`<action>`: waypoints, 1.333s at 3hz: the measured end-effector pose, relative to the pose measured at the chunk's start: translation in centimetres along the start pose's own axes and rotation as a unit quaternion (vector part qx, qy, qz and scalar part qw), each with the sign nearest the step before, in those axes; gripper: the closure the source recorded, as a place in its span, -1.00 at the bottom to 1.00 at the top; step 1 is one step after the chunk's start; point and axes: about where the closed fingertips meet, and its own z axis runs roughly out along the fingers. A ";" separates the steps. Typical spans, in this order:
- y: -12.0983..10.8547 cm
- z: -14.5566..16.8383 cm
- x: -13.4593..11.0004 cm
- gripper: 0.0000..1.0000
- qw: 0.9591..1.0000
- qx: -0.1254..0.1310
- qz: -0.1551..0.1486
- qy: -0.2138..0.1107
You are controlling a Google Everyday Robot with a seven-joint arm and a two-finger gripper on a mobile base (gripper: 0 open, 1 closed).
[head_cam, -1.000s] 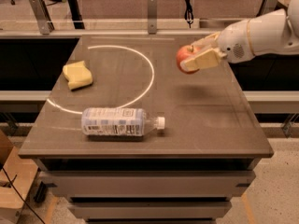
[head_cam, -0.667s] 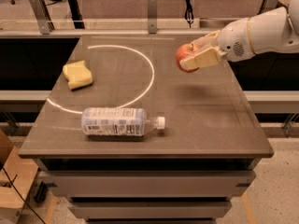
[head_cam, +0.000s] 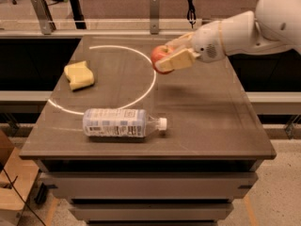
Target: Move apple near sponge
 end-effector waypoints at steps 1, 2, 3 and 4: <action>2.4 5.7 -1.8 1.00 0.998 -0.057 -0.010 -0.021; 5.0 10.9 -3.4 1.00 0.994 -0.106 -0.024 -0.032; 6.8 14.6 -4.5 1.00 0.989 -0.135 -0.041 -0.033; 7.8 17.1 -5.1 0.65 0.987 -0.149 -0.051 -0.032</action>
Offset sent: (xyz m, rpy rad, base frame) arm -0.0105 0.1882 -0.0404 0.0819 0.0538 0.3332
